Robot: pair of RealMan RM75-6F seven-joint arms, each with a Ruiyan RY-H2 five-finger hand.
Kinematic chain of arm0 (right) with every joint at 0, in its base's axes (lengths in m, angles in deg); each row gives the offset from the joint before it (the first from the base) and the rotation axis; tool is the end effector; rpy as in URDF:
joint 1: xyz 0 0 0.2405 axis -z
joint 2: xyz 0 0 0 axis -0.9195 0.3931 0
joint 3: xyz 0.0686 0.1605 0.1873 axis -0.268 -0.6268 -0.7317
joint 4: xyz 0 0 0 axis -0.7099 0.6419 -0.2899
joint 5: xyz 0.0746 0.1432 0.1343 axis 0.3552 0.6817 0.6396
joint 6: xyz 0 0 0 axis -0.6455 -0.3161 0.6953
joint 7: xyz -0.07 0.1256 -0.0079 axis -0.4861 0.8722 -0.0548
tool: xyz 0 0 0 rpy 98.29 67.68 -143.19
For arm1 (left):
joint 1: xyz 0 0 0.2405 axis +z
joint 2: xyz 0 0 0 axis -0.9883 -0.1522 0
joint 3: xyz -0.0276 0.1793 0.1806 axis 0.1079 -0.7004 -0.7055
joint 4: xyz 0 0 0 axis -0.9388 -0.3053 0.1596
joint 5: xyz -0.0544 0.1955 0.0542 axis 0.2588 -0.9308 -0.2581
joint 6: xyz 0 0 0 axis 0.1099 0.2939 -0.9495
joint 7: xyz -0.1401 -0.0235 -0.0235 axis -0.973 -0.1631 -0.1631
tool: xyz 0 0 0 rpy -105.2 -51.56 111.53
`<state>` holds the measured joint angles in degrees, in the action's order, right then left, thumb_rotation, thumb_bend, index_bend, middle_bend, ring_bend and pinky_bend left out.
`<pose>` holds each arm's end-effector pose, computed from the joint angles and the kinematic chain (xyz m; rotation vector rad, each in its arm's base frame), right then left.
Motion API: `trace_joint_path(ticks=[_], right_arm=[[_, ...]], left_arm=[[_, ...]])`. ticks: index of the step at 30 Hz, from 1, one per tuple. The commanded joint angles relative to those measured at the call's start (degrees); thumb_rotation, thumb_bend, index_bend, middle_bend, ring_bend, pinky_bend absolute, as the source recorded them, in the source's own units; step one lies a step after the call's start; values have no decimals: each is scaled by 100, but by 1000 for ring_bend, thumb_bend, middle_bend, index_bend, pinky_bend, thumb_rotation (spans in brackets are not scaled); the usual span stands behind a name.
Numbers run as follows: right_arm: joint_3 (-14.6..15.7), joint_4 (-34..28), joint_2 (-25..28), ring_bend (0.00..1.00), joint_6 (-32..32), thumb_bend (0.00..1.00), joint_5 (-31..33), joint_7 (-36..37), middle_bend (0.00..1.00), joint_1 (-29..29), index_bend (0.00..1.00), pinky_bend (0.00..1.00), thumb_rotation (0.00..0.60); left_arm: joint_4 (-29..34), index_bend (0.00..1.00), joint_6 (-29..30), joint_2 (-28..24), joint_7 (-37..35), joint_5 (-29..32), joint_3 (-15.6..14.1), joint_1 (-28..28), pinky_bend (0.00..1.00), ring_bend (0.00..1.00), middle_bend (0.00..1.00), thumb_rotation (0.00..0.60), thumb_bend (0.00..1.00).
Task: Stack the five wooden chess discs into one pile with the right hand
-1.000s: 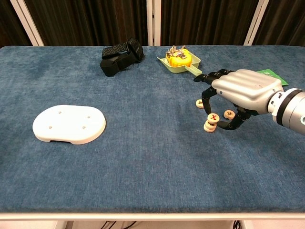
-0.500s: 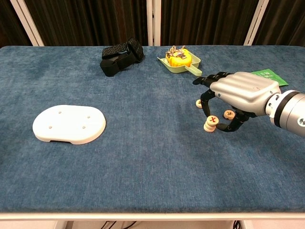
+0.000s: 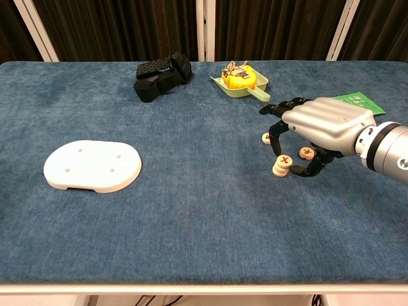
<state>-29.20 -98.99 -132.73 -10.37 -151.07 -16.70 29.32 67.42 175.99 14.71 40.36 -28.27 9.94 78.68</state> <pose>-0.1631 -0.2874 -0.0395 2.0347 -0.7591 0.6979 -0.2803 0.1439 0.1591 -1.5641 -0.8372 -0.9438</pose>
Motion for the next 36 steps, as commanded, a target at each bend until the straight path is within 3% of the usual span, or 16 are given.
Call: trace_joint_path(ticks=[1,21,36], right_arm=[[12,-9,8,0,5,257,13,-4,16,-9,429,0,600],[46,80,277,0,310,242,73,168,7,158,357,0,600],[30,774,-186,0,287,248,195,278,7,201,356,0,600]], left_arm=[[1,0,10,0,-4,-10,2,-1,0,0,0,600,60],[7,0,19,3,19,-35,-11,2,0,0,0,600,60],[3,0,-53,17,33,46,9,-25,0,0,0,600,60]])
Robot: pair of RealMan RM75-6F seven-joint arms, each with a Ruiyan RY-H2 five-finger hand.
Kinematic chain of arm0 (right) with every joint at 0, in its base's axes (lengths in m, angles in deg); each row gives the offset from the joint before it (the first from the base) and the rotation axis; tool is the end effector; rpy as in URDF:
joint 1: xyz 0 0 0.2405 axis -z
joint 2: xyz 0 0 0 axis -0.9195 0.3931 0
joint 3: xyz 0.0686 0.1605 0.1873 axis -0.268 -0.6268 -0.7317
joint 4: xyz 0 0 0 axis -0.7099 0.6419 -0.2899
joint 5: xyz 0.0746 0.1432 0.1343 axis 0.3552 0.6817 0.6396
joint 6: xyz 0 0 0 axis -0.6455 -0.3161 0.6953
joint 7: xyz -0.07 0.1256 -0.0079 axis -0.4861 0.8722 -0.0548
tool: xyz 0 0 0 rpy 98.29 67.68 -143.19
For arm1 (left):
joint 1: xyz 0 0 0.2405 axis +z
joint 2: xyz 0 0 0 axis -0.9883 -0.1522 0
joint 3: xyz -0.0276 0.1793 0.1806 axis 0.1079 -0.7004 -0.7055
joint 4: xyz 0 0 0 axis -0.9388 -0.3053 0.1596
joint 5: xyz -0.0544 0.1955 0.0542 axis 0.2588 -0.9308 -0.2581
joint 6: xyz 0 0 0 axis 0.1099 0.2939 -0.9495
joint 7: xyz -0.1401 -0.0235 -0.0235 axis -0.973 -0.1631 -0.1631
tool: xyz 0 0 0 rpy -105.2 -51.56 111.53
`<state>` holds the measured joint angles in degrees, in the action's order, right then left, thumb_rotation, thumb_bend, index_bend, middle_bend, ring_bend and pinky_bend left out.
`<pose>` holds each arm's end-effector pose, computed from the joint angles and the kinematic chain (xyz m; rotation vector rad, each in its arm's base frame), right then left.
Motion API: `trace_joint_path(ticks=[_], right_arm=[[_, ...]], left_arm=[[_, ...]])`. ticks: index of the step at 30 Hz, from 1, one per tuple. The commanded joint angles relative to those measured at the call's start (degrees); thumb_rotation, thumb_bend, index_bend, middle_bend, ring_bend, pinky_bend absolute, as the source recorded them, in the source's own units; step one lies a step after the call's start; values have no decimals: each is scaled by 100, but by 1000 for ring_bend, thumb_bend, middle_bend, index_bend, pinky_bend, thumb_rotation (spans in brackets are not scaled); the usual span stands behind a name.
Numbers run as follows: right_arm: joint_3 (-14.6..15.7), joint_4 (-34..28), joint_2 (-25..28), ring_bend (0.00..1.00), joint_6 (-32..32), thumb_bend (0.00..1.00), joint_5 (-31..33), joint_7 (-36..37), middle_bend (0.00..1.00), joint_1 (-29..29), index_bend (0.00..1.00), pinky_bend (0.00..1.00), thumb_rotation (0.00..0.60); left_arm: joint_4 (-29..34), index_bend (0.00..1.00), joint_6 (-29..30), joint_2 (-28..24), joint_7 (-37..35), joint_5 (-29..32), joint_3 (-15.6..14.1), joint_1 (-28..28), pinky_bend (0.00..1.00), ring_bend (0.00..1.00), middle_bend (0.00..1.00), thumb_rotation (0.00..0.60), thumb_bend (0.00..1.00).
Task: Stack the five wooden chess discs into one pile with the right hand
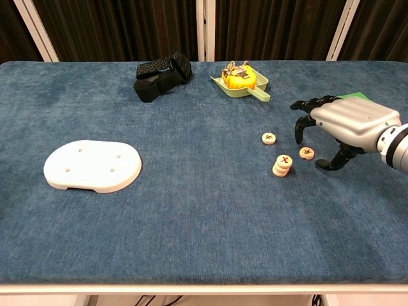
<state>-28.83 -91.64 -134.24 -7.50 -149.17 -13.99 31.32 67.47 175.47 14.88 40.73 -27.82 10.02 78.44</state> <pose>-0.2015 -0.3004 -0.0340 1.9034 -0.7851 0.6316 -0.2807 0.1455 0.1575 -1.5657 -0.8398 -0.9355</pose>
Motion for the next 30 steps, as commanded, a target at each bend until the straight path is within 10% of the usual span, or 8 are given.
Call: trace_joint_path(ticks=[1,30], right_arm=[[-12,67,-62,0,0,251,4,11,7,2,356,0,600],[-110,-439,225,0,175,270,-383,193,30,50,505,0,600]], left_arm=[[-3,0,3,-2,-11,3,1,0,0,0,0,600,60],[-9,0,-65,-11,-44,54,2,-32,0,0,0,600,60]])
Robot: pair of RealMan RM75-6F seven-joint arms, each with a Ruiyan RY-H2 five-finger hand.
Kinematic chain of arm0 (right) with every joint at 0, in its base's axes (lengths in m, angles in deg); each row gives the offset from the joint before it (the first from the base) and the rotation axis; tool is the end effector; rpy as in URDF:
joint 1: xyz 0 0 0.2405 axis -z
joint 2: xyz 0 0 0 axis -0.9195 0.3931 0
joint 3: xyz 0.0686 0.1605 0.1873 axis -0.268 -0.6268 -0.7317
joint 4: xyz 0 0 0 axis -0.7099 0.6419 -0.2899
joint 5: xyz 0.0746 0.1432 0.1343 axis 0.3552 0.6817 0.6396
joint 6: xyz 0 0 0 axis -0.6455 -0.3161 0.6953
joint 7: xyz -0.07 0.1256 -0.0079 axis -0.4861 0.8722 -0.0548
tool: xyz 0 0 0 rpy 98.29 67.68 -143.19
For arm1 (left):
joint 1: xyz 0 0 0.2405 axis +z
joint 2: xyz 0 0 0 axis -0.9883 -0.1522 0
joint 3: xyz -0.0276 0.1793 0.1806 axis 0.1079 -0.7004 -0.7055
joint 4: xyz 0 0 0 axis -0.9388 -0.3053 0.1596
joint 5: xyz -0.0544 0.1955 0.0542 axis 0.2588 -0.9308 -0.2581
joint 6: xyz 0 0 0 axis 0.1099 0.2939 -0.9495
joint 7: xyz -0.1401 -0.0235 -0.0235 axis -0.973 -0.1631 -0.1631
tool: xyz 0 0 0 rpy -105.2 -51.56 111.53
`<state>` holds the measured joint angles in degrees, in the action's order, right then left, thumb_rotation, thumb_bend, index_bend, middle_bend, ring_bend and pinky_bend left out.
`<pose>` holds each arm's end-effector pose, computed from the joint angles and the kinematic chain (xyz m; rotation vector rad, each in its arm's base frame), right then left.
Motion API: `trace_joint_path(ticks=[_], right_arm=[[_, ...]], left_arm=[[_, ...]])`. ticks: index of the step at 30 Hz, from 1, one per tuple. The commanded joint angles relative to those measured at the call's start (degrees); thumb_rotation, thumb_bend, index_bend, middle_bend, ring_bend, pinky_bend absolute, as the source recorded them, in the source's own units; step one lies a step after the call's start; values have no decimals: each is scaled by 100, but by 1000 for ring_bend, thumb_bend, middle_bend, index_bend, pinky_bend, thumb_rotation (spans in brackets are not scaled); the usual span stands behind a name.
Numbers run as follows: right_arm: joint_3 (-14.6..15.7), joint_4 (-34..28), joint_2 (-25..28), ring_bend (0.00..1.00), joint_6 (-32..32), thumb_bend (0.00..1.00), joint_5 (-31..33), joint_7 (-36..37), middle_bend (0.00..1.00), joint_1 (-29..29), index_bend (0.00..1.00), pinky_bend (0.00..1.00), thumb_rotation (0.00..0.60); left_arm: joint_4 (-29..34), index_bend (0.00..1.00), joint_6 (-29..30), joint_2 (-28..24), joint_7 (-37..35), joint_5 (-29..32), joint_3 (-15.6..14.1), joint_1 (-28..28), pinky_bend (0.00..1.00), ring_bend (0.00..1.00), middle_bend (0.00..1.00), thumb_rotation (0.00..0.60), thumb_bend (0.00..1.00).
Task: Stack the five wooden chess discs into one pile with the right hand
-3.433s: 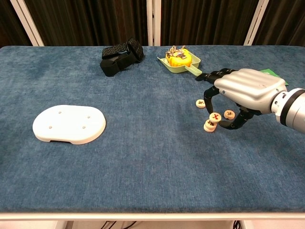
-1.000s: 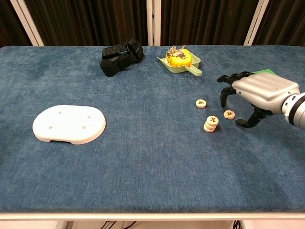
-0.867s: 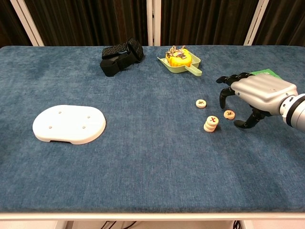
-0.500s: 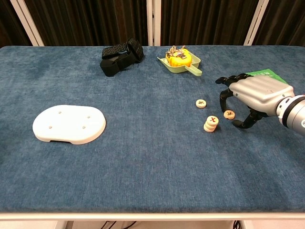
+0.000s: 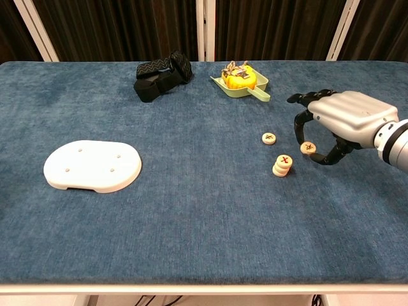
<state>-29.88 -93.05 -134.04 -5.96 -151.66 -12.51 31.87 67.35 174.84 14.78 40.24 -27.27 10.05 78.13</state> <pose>-0.1910 -0.3000 -0.0289 1.8833 -0.7823 0.7048 -0.2823 0.1473 0.1573 -1.5663 -0.8514 -0.9297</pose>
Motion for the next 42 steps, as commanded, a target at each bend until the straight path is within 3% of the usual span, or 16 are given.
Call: trace_joint_path(ticks=[1,9,42], right_arm=[[3,-463,304,0,-19,267,-175,64,30,-21,505,0,600],[150,-1006,512,0,-110,256,-418,-56,30,-79,506,0,600],[138,-779,175,0,-167,256,-80,-345,26,-166,491,0,600]], left_arm=[[8,0,-2,0,10,-2,-1,-1,0,0,0,600,60],[19,0,0,8,49,-2,-4,3,0,0,0,600,60],[11,0,63,-9,-11,-16,-4,23,0,0,0,600,59]])
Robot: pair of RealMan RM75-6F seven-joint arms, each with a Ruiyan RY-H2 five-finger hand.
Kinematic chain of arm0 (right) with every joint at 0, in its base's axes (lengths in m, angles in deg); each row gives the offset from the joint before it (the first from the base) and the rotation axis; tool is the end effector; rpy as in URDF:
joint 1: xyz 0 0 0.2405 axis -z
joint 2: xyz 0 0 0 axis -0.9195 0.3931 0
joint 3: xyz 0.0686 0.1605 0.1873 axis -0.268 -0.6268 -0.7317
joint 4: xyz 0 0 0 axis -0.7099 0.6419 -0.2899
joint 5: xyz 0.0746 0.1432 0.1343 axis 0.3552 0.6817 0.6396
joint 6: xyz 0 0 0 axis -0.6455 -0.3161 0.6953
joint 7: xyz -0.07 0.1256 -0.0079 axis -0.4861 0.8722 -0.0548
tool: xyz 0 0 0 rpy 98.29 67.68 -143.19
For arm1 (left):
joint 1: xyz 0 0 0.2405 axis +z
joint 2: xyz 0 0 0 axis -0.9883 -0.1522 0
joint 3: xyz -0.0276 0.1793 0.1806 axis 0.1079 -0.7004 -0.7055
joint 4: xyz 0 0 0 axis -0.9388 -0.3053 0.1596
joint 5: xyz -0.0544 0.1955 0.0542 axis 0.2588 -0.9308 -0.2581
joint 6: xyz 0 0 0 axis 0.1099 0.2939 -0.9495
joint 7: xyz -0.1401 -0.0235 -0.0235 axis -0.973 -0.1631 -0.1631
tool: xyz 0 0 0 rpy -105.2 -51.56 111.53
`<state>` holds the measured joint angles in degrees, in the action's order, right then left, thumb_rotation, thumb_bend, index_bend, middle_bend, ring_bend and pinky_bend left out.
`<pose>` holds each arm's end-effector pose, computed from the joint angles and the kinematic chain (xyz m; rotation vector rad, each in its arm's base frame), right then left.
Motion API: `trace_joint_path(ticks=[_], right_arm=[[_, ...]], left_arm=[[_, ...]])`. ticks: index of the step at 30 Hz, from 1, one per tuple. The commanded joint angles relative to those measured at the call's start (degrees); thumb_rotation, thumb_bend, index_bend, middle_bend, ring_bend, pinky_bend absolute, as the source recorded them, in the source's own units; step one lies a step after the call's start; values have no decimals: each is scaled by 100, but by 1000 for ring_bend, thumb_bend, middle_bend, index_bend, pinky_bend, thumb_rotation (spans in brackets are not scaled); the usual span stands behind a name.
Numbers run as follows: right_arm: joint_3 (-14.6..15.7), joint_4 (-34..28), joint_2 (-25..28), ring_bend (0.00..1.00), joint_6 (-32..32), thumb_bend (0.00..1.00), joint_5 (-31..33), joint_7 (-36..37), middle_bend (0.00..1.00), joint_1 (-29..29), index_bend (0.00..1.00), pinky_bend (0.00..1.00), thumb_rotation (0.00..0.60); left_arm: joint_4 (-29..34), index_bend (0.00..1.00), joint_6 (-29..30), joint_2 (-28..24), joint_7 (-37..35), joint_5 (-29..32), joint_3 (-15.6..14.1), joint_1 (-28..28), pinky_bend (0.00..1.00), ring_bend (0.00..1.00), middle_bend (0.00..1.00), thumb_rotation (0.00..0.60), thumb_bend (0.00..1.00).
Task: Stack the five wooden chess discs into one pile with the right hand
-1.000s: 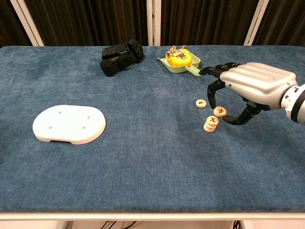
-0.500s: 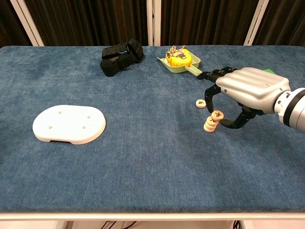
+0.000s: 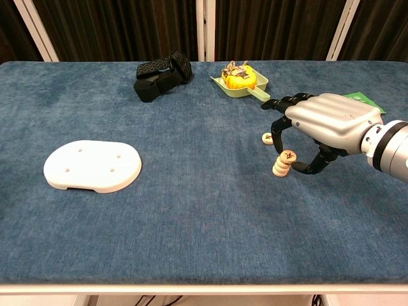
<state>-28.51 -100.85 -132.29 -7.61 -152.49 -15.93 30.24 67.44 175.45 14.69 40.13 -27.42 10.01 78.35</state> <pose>-0.1605 -0.2806 -0.0339 2.0092 -0.7660 0.7392 -0.2818 0.1461 0.1588 -1.5593 -0.8480 -0.9365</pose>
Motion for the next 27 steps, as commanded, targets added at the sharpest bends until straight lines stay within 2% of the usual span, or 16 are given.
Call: trace_joint_path(ticks=[1,10,15,21,27], right_arm=[[1,-1,0,0,-4,256,11,-3,26,-5,482,0,600],[1,-29,30,0,-11,254,56,-8,22,-20,404,0,600],[-16,-74,54,0,39,251,12,43,21,-14,394,0,600],[-203,-137,182,0,207,250,-147,342,22,1,391,0,600],[-522,290,-23,0,157,250,233,273,26,-154,391,0,600]], left_arm=[[2,0,6,-1,0,-2,1,2,0,0,0,600,59],[-5,0,-13,1,-5,10,3,-5,0,0,0,600,60],[-1,0,-6,1,-1,1,1,-3,0,0,0,600,60],[1,0,16,-3,-14,-20,-2,3,0,0,0,600,60],[-3,0,-3,-4,-22,-13,-2,-5,0,0,0,600,60]])
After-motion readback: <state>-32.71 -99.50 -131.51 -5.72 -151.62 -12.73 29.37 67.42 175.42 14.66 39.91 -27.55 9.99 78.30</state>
